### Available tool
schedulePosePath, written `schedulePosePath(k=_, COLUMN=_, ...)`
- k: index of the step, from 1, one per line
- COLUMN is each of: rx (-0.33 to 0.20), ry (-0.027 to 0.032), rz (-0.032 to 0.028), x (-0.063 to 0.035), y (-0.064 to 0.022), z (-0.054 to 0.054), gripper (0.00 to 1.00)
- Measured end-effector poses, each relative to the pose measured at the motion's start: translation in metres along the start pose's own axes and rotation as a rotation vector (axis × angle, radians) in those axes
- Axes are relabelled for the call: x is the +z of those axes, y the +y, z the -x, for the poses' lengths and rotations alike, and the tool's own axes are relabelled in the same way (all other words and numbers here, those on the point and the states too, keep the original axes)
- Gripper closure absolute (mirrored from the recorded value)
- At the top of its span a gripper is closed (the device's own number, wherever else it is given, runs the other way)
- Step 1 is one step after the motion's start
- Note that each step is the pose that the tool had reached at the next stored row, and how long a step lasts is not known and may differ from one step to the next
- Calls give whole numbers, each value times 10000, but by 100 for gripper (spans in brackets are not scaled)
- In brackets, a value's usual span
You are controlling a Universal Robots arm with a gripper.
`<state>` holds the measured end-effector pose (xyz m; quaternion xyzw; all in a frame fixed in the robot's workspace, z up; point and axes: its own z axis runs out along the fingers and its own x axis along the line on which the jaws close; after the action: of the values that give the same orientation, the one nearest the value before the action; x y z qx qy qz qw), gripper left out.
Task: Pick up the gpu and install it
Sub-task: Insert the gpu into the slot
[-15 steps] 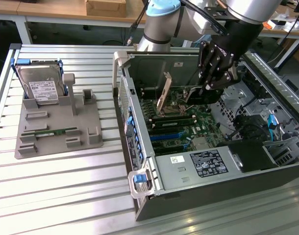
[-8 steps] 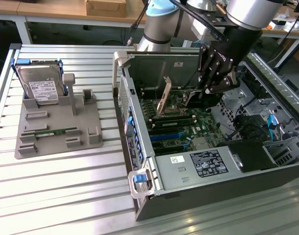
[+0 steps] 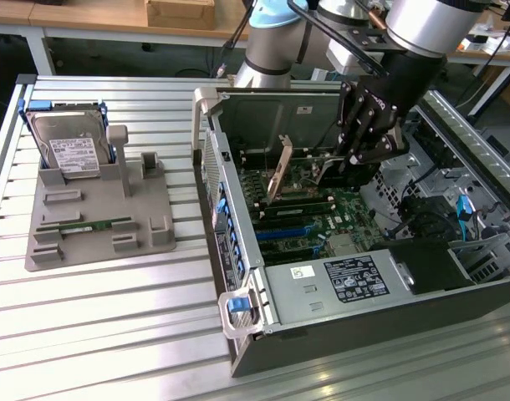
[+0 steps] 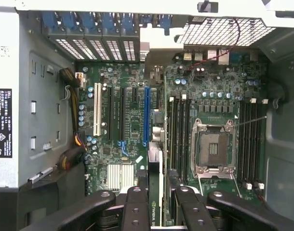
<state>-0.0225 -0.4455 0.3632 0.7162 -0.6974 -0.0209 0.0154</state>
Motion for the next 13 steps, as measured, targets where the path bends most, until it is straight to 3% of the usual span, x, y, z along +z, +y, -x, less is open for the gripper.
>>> schedulePosePath(k=13, rx=75, ry=-6, rz=-1, x=100, y=26, z=-25, gripper=74)
